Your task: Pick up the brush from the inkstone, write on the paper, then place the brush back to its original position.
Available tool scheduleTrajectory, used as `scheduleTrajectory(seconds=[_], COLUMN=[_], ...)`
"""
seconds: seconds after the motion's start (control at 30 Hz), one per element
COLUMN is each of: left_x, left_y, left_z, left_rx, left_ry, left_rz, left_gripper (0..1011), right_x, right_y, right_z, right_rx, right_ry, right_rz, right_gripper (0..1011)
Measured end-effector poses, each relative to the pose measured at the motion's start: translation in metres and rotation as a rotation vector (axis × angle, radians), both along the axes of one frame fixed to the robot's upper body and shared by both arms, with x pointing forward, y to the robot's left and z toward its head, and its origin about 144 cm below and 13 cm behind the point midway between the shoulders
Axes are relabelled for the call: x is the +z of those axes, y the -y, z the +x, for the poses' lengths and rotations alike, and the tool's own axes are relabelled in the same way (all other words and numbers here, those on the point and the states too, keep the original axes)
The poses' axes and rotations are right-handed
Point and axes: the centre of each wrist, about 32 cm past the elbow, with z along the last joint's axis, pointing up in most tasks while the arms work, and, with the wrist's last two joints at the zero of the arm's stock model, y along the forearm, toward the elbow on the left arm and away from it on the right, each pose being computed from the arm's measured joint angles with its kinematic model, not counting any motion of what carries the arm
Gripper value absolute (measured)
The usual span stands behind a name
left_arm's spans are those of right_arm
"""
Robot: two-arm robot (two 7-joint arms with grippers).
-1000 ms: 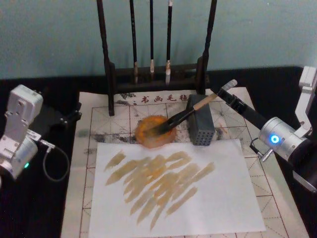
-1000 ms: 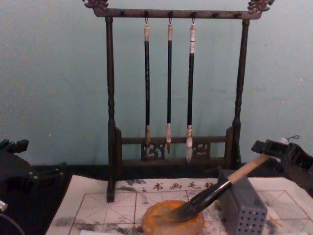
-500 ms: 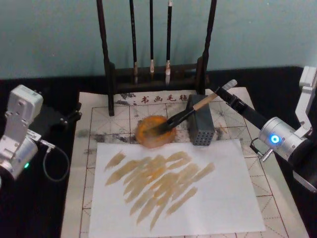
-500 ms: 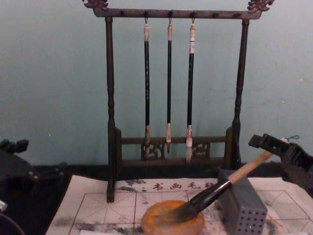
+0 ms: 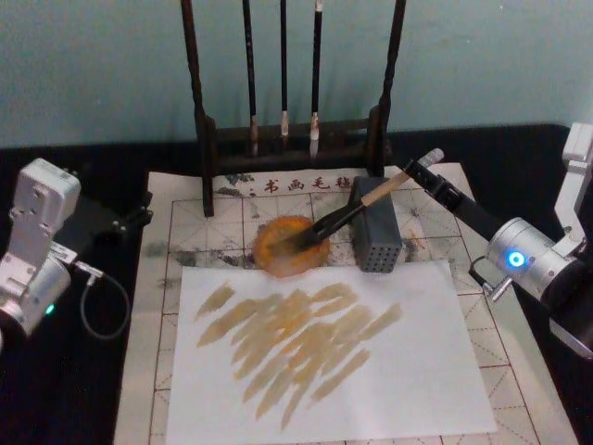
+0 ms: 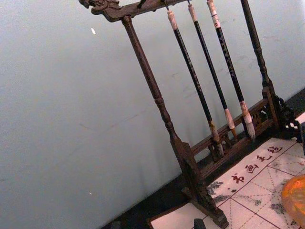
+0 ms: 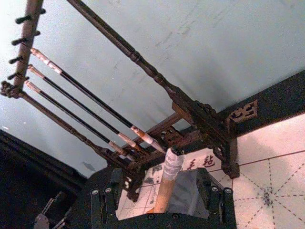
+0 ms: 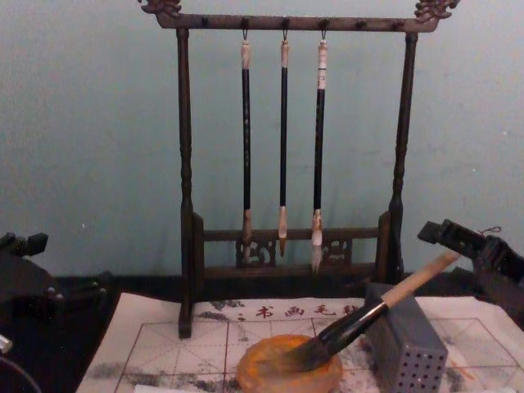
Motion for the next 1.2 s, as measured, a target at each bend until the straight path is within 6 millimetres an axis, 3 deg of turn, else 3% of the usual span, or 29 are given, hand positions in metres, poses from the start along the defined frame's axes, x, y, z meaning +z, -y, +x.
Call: scheduleTrajectory(seconds=[0.37,0.83,1.2], left_x=[0.0,0.0,0.0], left_y=[0.0,0.0,0.0], left_z=[0.0,0.0,0.0], left_rx=[0.0,0.0,0.0], left_ry=[0.0,0.0,0.0], left_rz=[0.0,0.0,0.0], left_gripper=[1001,1001,1001], right_x=[0.003,0.008,-0.005], right_y=[0.008,0.032,0.02], right_z=[-0.008,-0.026,-0.028], right_rx=[0.043,0.083,-0.066], right_ry=[0.0,0.066,0.186], right_rz=[-0.03,-0.3,-0.539], right_gripper=[1000,1000,1000])
